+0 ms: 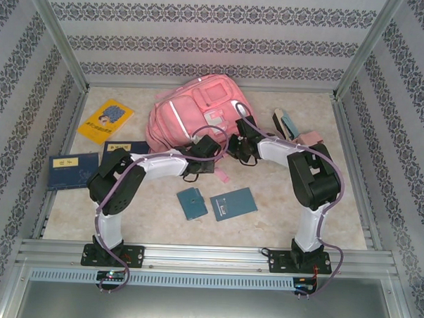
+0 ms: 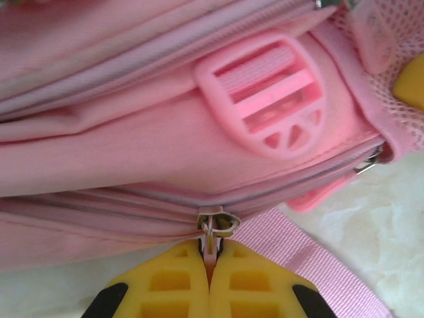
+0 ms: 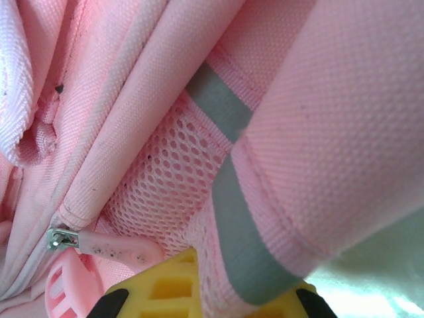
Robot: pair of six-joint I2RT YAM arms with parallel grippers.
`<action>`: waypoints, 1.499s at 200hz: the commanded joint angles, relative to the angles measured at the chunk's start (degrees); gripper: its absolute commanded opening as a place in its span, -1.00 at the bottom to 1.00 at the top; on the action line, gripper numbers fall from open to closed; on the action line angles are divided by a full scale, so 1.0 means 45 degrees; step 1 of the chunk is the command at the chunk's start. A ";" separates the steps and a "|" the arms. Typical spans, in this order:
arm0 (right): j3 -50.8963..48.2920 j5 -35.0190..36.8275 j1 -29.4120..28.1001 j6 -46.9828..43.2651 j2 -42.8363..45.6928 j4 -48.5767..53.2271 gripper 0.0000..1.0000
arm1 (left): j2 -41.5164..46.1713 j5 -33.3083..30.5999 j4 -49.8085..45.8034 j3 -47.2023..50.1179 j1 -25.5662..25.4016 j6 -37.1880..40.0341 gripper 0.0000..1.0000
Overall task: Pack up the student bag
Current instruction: Unzip the student bag at the top-center of the table.
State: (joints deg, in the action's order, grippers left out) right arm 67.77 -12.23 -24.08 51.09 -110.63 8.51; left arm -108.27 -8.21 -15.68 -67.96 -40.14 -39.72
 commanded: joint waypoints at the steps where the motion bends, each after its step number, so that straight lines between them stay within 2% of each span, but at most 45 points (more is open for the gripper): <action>1: 0.0235 0.1208 0.0450 -0.0721 0.0673 0.0587 -1.00 | 0.0756 -0.0927 -0.1932 0.0151 0.0516 0.0277 -1.00; 46: 0.0517 0.1463 0.0939 -0.1836 0.1430 0.0987 -1.00 | 0.1329 -0.1394 -0.3286 0.0550 0.1911 0.0517 -1.00; 78: 0.1114 0.1535 0.1406 -0.2371 0.1235 0.1497 -1.00 | 0.1097 -0.2179 -0.4556 -0.0015 0.2933 0.1230 -1.00; 105: 0.1814 0.1629 0.1857 -0.2800 0.0835 0.1978 -1.00 | 0.1114 -0.2540 -0.5137 -0.0373 0.3334 0.1795 -1.00; 133: 0.3078 0.1716 0.2277 -0.3441 0.0069 0.2691 -1.00 | 0.1674 -0.0894 -0.4450 -0.0238 0.3136 0.2467 -1.00; 160: 0.4517 0.1774 0.2635 -0.3862 -0.0700 0.3385 -1.00 | 0.1969 0.0588 -0.3663 -0.0347 0.2025 0.3070 -1.00; 173: 0.4839 0.1755 0.2726 -0.3797 -0.0741 0.3637 -0.46 | 0.1914 0.1160 -0.3463 -0.0546 0.1450 0.3244 -1.00; 192: 0.4501 0.1595 0.2689 -0.3599 -0.0228 0.3555 -0.07 | 0.1795 0.1844 -0.3166 -0.0697 0.0884 0.3137 -1.00; 213: 0.3404 0.1477 0.2573 -0.3153 0.0763 0.3475 -0.02 | 0.1630 0.3186 -0.2722 -0.0838 0.0500 0.2981 -1.00; 254: -0.0049 0.0342 0.2004 -0.1336 0.2873 0.2227 0.08 | 0.0873 0.3693 -0.2880 -0.1284 -0.0052 0.3064 -1.00; 281: -0.1550 -0.0582 0.1242 0.0307 0.3251 0.0845 0.08 | 0.0662 0.4079 -0.2901 -0.1309 -0.0161 0.3213 -1.00; 300: -0.1764 -0.0726 0.0524 0.1165 0.3109 0.0236 0.11 | 0.0668 0.4259 -0.2887 -0.1245 -0.0212 0.3327 -1.00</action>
State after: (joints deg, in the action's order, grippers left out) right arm 61.71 -12.25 -18.44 48.27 -96.29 15.51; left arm -104.64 7.81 -29.15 -72.71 -40.03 -26.92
